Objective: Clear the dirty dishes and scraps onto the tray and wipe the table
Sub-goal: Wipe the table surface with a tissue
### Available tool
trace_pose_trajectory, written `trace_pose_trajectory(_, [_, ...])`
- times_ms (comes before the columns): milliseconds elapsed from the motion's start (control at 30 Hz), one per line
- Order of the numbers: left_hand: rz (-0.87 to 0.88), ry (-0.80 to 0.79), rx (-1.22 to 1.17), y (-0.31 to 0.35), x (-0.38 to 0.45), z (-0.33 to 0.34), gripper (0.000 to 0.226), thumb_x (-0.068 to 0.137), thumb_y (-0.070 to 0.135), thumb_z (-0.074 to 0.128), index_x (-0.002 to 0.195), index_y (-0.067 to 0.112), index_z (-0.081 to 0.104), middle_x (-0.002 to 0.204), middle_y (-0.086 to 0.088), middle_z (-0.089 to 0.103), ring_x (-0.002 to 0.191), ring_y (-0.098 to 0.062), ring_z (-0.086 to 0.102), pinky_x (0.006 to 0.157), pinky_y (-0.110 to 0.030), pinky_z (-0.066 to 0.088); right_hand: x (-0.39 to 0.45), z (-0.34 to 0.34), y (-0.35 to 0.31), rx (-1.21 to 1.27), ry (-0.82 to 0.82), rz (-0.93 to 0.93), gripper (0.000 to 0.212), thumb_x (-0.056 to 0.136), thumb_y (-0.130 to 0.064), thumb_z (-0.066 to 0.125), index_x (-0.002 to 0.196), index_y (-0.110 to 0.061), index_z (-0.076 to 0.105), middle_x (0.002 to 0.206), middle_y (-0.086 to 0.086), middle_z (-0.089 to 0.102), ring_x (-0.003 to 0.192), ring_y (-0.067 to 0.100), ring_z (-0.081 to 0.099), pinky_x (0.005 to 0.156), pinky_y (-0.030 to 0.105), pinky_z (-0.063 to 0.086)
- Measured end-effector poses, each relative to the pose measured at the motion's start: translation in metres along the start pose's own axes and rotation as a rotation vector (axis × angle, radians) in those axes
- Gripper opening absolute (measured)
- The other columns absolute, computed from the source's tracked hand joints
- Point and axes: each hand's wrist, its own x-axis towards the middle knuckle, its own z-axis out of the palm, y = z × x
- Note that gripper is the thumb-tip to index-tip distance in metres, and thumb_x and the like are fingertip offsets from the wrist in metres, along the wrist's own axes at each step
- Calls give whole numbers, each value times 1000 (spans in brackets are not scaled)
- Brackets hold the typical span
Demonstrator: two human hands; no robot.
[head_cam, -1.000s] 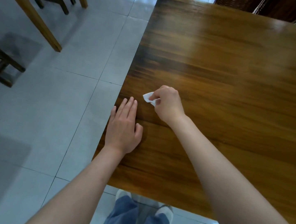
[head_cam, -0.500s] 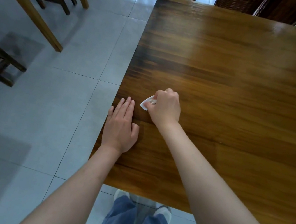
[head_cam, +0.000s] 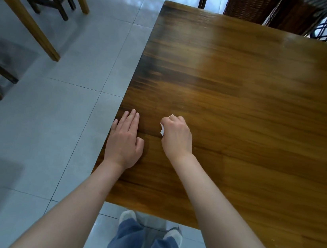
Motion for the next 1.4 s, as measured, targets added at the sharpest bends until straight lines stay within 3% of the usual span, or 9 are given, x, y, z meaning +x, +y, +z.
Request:
trace_pose_trajectory(300, [21,-32,8,3,-2,-5,58,93,23,41,147,9,24,155,-8,21,144,-24,14,113,-35,4,-46,-20,38,-42,-65,36,21,85,3,58,99,-6,69,97,6,63,90,19,52,65,22,44])
trace_pose_trajectory(500, [51,-28,-24,21,-21,-7,58,91,26,36,146,10,28,153,-8,25,143,-25,16,113,-40,6,-63,-50,81,-109,-23,206,26,85,8,50,99,-3,68,100,9,61,95,23,51,65,26,44])
trace_pose_trajectory(667, [143,-63,-83,58,-36,7,59,91,27,38,147,14,25,154,-5,25,144,-21,14,113,-36,3,-70,-49,61,-120,-96,-58,17,86,2,55,96,-3,69,96,9,63,91,21,52,64,25,46])
trace_pose_trajectory(833, [190,-80,-95,88,-34,17,58,93,26,40,147,13,26,154,-4,26,143,-20,15,113,-35,2,-97,-48,86,-58,-119,-12,22,85,5,53,99,0,69,100,12,65,90,27,55,64,37,53])
trace_pose_trajectory(933, [191,-85,-67,92,-31,20,58,93,28,40,147,14,26,153,-4,26,143,-20,16,113,-37,4,-93,-48,91,-75,-92,-23,18,82,8,57,92,1,70,92,13,66,83,28,56,57,35,52])
trace_pose_trajectory(1167, [175,-81,-72,91,-31,22,57,91,31,35,145,14,30,151,-3,31,142,-20,20,113,-38,7,-41,-57,134,-110,-14,145,32,79,15,49,97,-2,70,96,12,64,88,27,51,63,31,40])
trace_pose_trajectory(1400, [177,-63,-97,92,-32,18,57,89,30,34,144,13,33,150,-5,34,141,-21,23,113,-38,9,-27,-71,175,-139,127,403,28,84,8,54,102,-5,71,102,13,66,98,28,55,74,33,47])
